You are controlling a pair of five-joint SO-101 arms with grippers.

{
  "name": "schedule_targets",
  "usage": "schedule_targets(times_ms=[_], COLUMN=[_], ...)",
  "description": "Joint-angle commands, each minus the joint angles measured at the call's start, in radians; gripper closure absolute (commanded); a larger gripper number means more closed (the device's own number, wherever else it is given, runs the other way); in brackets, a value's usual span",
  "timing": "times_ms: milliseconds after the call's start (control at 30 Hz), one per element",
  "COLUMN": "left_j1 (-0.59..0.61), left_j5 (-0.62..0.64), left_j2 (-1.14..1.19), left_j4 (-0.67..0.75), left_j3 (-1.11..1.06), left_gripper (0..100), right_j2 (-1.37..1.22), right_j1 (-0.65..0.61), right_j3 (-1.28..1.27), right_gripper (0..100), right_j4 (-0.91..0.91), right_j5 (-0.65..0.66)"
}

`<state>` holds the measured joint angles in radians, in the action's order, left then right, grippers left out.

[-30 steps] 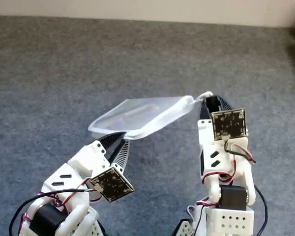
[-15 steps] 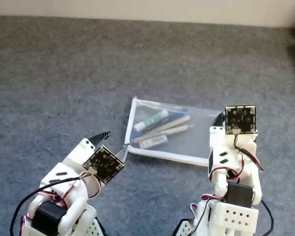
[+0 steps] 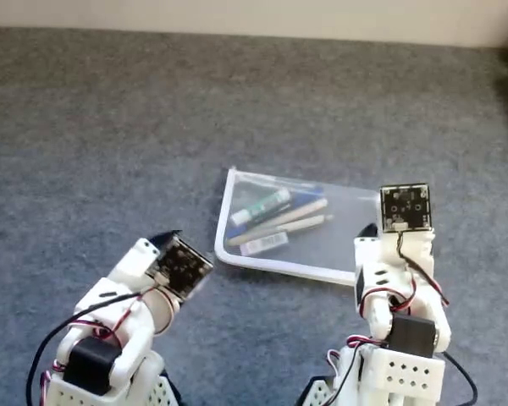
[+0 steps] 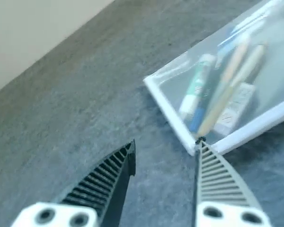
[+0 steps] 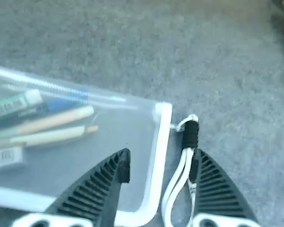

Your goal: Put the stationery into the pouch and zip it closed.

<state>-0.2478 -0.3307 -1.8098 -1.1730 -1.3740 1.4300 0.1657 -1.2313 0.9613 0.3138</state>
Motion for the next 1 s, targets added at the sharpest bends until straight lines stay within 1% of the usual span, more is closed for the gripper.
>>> schedule_targets(times_ms=[0, 67, 100, 333, 433, 600, 900, 967], left_j1=[0.128, 0.173, 0.193, 0.369, 0.420, 0.435, 0.433, 0.433], left_j5=[0.011, 0.008, 0.006, 0.006, 0.009, 0.009, 0.006, 0.006], left_j2=[-0.018, -0.018, -0.018, -0.016, -0.016, -0.012, -0.013, -0.013], left_j4=[0.072, 0.100, 0.114, 0.169, 0.206, 0.236, 0.133, 0.101], left_j3=[-0.021, -0.050, -0.064, -0.182, -0.240, -0.323, -0.321, -0.321], left_gripper=[90, 97, 100, 95, 93, 91, 91, 91], right_j2=[0.002, 0.002, 0.002, 0.004, 0.004, 0.004, 0.004, 0.004], right_j1=[-0.071, -0.091, -0.099, -0.104, -0.104, -0.104, -0.104, -0.104], right_j3=[0.007, 0.007, 0.005, -0.111, -0.163, -0.260, -0.381, -0.423], right_gripper=[90.7, 98.8, 99.7, 98.4, 98.4, 98.4, 98.7, 99.5], right_j4=[0.056, 0.061, 0.061, 0.054, 0.054, 0.054, 0.053, 0.021], right_j5=[0.012, 0.011, 0.011, 0.011, 0.011, 0.011, 0.011, 0.011])
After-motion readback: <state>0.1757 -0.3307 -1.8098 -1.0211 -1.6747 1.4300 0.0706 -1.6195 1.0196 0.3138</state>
